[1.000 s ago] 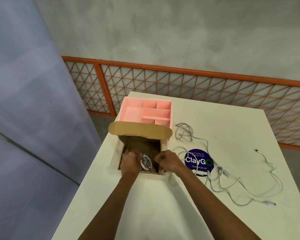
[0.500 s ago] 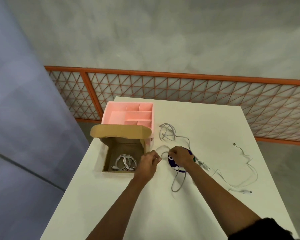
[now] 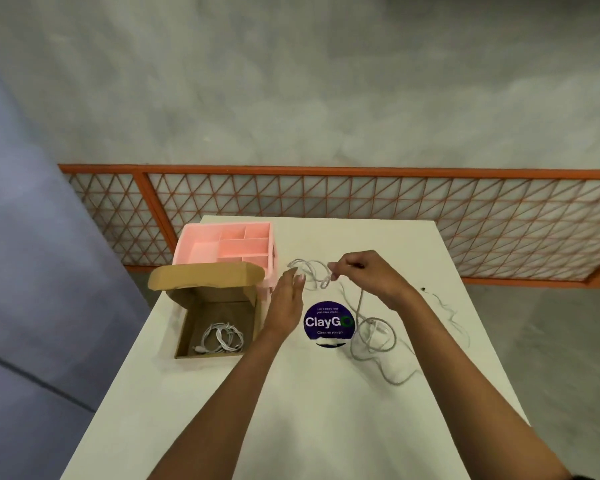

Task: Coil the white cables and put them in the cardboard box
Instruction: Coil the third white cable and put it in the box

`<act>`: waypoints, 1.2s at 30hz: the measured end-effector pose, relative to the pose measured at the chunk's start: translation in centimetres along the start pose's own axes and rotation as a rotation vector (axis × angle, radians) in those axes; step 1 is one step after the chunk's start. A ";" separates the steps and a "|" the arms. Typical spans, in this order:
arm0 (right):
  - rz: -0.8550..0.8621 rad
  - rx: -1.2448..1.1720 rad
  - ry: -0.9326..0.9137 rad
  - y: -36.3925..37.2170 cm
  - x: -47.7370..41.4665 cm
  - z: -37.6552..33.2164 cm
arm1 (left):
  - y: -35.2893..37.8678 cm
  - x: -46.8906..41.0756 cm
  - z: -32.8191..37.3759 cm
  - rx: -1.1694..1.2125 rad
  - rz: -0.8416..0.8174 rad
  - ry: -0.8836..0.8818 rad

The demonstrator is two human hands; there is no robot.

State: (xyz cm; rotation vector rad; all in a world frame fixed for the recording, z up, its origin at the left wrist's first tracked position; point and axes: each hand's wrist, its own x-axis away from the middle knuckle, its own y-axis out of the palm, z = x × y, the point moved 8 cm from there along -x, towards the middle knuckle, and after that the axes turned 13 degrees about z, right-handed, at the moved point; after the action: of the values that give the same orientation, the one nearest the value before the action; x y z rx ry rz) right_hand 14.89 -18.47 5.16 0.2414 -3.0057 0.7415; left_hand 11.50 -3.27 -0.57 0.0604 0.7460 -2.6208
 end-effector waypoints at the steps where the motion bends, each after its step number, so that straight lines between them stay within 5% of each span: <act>1: -0.002 -0.012 -0.013 -0.8 0.4 -0.6 | -0.2 0.1 1.2 0.028 0.004 -0.005; 10: -0.107 0.138 -0.013 -2.6 2.5 -0.1 | -1.0 -0.2 8.1 0.459 -0.008 -0.022; 15: -0.004 0.002 -0.026 -2.7 2.9 -0.9 | -1.2 0.7 10.9 0.484 -0.115 -0.031; 25: 0.076 -0.307 -0.158 -4.6 2.9 -6.4 | -5.1 0.3 13.4 0.363 -0.059 0.050; 36: 0.093 -0.547 -0.265 -5.5 1.8 -10.8 | -6.9 1.9 14.9 0.923 -0.498 -0.130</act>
State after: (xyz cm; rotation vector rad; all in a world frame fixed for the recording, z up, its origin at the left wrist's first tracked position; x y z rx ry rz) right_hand 13.96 -18.54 17.40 0.1883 -3.3310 -0.1425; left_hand 8.01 -6.29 15.28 -0.0400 -0.6147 -3.1581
